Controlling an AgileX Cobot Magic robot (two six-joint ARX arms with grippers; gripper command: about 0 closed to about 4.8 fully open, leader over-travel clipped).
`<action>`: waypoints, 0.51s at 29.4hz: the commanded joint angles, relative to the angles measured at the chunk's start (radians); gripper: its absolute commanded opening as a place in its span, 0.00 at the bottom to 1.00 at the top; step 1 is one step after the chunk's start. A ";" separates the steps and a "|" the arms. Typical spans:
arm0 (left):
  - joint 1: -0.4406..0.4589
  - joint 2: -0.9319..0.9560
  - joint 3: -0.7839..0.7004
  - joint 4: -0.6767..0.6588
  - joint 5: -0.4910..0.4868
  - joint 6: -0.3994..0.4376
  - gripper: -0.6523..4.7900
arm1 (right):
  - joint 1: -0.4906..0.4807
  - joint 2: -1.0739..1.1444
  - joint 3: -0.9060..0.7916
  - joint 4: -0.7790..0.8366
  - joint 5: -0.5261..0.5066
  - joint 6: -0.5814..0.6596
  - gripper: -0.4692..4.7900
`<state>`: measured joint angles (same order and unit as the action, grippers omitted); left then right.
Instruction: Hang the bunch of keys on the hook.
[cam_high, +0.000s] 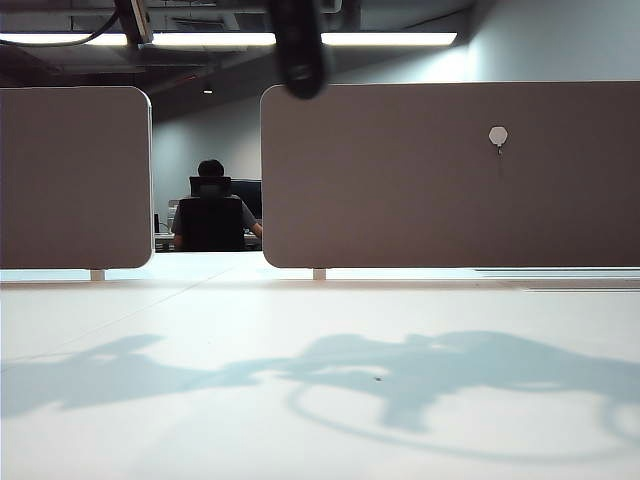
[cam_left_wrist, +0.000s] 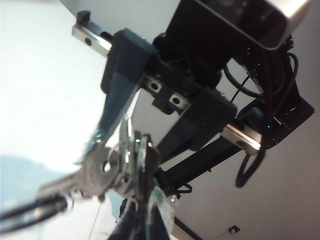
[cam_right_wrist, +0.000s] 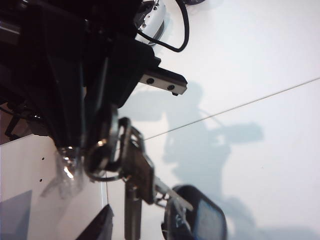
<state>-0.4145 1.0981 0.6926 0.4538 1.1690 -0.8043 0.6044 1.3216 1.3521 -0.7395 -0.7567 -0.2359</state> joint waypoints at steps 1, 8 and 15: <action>-0.001 -0.003 0.005 0.027 -0.003 0.011 0.11 | 0.003 0.002 0.003 0.007 -0.013 0.001 0.36; -0.001 -0.003 0.005 0.027 -0.003 0.012 0.11 | 0.003 0.001 0.003 0.007 -0.012 0.000 0.08; -0.001 -0.003 0.005 0.027 -0.002 0.012 0.11 | 0.002 0.001 0.003 0.014 -0.004 -0.008 0.08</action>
<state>-0.4141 1.0981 0.6926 0.4580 1.1660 -0.8005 0.6041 1.3273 1.3521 -0.7395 -0.7551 -0.2359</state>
